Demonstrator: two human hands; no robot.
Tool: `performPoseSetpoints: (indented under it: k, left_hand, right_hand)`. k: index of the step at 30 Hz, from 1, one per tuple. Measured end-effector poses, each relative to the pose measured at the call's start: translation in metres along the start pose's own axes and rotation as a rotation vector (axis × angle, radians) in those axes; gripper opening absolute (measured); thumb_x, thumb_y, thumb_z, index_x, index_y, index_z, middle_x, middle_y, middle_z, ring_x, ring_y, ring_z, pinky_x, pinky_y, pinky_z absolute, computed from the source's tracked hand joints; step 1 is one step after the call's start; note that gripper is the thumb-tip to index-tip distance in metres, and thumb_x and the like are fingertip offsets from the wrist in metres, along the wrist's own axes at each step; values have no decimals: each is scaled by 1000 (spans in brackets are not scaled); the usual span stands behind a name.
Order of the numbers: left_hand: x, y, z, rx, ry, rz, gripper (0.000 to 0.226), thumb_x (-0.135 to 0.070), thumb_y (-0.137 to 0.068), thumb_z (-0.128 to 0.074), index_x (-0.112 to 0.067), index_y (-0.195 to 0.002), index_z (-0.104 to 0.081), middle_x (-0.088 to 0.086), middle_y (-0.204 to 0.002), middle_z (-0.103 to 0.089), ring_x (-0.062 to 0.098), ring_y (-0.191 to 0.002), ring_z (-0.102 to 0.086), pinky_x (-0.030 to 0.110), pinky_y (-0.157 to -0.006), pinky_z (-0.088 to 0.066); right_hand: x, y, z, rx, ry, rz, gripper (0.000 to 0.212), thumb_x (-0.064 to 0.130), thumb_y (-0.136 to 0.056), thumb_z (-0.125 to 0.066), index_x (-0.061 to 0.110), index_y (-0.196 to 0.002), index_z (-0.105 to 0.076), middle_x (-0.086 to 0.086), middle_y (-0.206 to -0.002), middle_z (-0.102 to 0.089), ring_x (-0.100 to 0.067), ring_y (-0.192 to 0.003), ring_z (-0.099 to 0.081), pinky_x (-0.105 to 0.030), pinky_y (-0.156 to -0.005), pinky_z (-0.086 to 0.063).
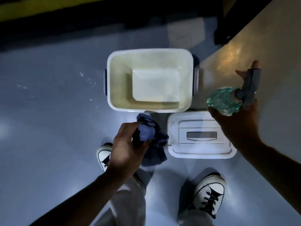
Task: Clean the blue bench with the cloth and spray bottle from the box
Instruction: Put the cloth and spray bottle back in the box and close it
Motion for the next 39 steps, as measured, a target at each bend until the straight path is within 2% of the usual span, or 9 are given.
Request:
performPoseSetpoints:
  k: [6, 9, 12, 16, 19, 23, 29, 34, 39]
  left_hand:
    - [-70, -57, 63, -102, 177, 12, 27, 9, -83, -75, -8, -100, -64, 8, -95, -69, 6, -87, -68, 21, -76, -57]
    - [-68, -115, 71, -119, 169, 49, 34, 3, -80, -80, -26, -93, -67, -9, -82, -70, -1, -71, -64, 19, -70, -54]
    - [-46, -168, 52, -55, -33, 28, 22, -12, -80, -80, -25, -93, -67, 5, -86, -72, 21, -80, -68, 36, -80, -57]
    - [-3, -217, 6, 102, -351, -56, 16, -28, -95, -61, -20, -108, -64, 3, -104, -73, 21, -89, -64, 25, -74, -44]
    - [32, -232, -19, 168, -393, -50, 41, -42, -91, -47, -22, -125, -58, 12, -124, -68, 33, -112, -64, 41, -97, -54]
    - [59, -239, -30, 76, -394, -12, 57, -26, -85, -61, -38, -135, -36, 6, -136, -58, 30, -121, -60, 45, -108, -49]
    - [56, -218, -28, 179, -377, 81, 67, -35, -76, -61, -35, -140, -43, 2, -130, -63, 28, -119, -60, 44, -103, -52]
    - [40, -179, -2, 209, -422, 82, 17, -20, -88, -57, -16, -102, -66, 6, -96, -71, 33, -95, -67, 33, -79, -53]
    - [21, -147, 15, 59, -363, -165, 15, -16, -94, -55, -16, -92, -70, 5, -83, -72, 26, -75, -65, 37, -67, -52]
  right_hand:
    - [79, 15, 12, 37, -47, 88, 80, 44, -62, -91, 73, -114, -37, -6, -128, -54, -30, -118, -60, -54, -99, -54]
    - [105, 12, -3, 57, 27, 140, 80, 39, -64, -89, 43, -133, -48, -5, -130, -52, -9, -109, -56, -44, -92, -57]
    - [120, 0, -35, 109, 117, 202, 89, 31, -65, -92, 20, -142, -49, -6, -133, -49, 3, -109, -44, -23, -90, -48]
    - [123, -20, -87, 190, 218, 280, 87, 38, -70, -85, 26, -146, -43, -4, -138, -42, -15, -114, -53, -29, -90, -52]
    - [114, -33, -122, 222, 352, 327, 88, 39, -70, -84, 26, -146, -42, -9, -144, -42, -32, -125, -51, -46, -90, -58]
    - [101, -42, -155, 271, 540, 317, 89, 44, -70, -81, 32, -147, -37, -12, -141, -44, -36, -127, -48, -52, -86, -58]
    - [97, -46, -168, 324, 677, 270, 95, 40, -71, -83, 27, -149, -30, -16, -140, -42, -40, -125, -47, -52, -83, -55]
    - [107, -52, -177, 367, 820, 276, 91, 34, -70, -83, 16, -146, -35, -21, -138, -43, -45, -122, -49, -53, -88, -52]
    - [97, -59, -208, 419, 964, 340, 86, 31, -71, -80, 21, -143, -35, -19, -143, -36, -44, -126, -44, -52, -92, -49]
Point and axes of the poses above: each hand's wrist, its own y-axis away from the middle knuckle, its own z-axis out of the back of the hand, x = y × z, the point moved 6 cm from there along -y, towards the middle knuckle
